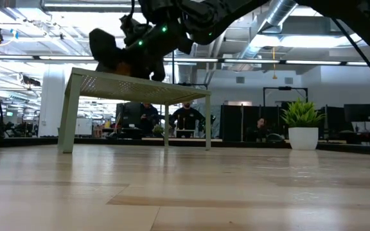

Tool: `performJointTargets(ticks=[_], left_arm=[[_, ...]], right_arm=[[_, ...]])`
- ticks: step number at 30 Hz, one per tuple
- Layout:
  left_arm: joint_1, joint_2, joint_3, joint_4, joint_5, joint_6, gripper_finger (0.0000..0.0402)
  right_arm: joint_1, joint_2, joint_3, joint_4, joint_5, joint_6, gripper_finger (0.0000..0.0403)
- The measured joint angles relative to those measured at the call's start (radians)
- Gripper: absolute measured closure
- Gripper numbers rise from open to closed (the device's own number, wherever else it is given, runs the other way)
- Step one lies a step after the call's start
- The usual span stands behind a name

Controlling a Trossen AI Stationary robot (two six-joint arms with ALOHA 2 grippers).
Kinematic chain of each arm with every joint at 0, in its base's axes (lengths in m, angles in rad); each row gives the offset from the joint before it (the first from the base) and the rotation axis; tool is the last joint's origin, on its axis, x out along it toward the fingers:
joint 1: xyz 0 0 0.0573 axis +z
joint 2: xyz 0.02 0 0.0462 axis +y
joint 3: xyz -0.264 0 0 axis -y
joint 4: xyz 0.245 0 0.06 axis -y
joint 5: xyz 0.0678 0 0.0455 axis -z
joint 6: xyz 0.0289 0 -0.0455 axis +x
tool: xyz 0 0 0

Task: Pick & Place candle stick holders
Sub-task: Put the orange patterned scented candle on the shelf

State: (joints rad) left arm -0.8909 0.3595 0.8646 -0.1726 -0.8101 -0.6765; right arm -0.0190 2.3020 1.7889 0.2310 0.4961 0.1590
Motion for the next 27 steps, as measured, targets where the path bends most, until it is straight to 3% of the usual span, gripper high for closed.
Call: performJointTargets(ticks=[13, 27], left_arm=[[0.0, 0.0, 0.0, 0.006, 0.0, 0.019, 0.0053], [0.0, 0.0, 0.0, 0.008, 0.001, 0.093, 0.0053]], right_arm=[[-0.002, 0.008, 0.0, -0.022, -0.005, -0.009, 0.0112], [-0.001, -0.04, 0.0, -0.05, -0.023, -0.063, 0.0046]])
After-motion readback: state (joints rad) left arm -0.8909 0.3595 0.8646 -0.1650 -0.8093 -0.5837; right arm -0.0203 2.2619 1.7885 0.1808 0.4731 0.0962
